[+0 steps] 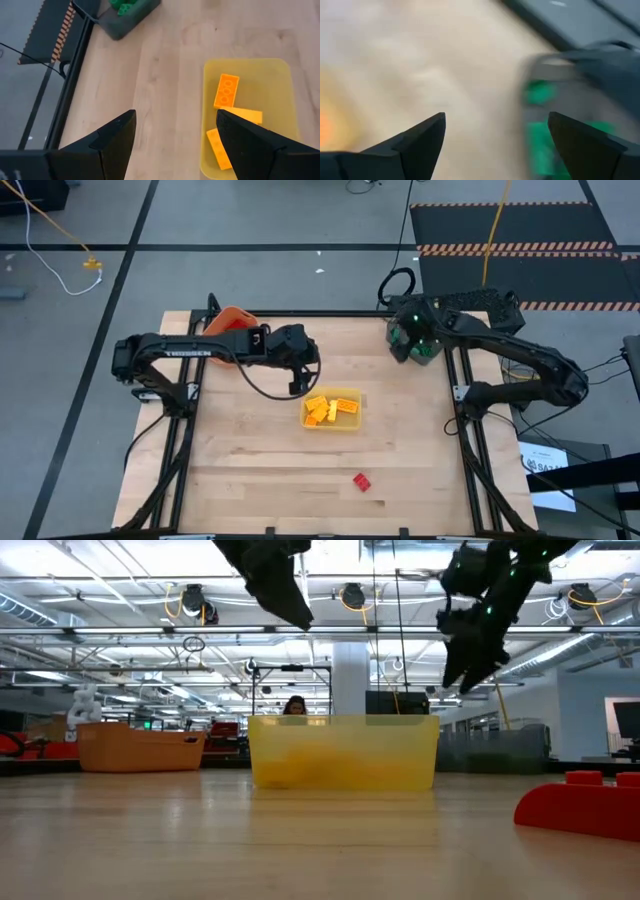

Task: Sort & place blocks by color
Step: Put the red 4-stud game piece into the orange bin

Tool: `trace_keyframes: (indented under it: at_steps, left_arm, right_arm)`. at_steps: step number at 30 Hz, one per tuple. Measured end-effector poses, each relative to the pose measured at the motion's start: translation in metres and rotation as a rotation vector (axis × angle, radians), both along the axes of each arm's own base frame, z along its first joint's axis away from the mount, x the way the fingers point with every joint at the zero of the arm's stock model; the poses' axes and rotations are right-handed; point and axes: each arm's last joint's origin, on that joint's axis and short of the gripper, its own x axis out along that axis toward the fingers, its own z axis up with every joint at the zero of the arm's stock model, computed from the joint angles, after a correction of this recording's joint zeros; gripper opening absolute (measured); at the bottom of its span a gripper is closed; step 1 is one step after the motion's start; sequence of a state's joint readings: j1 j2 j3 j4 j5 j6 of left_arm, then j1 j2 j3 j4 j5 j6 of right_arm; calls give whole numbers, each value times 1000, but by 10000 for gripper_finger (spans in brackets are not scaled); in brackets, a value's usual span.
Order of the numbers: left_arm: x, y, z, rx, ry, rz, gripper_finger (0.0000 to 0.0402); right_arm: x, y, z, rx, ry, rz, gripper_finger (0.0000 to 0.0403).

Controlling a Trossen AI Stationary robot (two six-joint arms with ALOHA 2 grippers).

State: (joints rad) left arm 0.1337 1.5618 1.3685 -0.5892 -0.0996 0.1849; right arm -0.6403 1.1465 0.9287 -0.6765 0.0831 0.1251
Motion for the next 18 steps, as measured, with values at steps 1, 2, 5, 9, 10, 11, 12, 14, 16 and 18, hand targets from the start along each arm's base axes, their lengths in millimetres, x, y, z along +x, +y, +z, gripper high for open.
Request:
trace_keyframes:
  at_steps: [1,2,5,9,10,11,12,14,16,18]
  left_arm:
    - [-2,-2,3,-2,-6,-2,273]
    - [-4,-4,4,-3,-2,-7,273]
    - [-8,-9,8,-6,-1,-19,273]
    - [-11,-14,8,-35,17,-4,273]
    - [-11,-14,7,-40,21,0,273]
    - [-12,-14,7,-43,23,2,273]
    - [-11,-14,7,-43,19,3,273]
    - [-11,-14,8,-41,12,7,273]
    - [-10,-13,9,-36,-3,20,273]
    - [-9,-12,10,-35,-26,48,273]
  right_arm:
    - [3,7,3,19,-31,51,338]
    - [6,16,5,32,-55,102,336]
    - [16,40,8,58,-83,206,331]
    - [28,74,8,98,-94,326,329]
    - [31,83,8,111,-96,352,329]
    - [33,92,8,124,-100,377,329]
    - [35,101,8,138,-100,406,329]
    - [37,119,6,165,-96,448,329]
    - [41,136,4,178,-91,461,329]
    - [44,151,-1,202,-74,464,329]
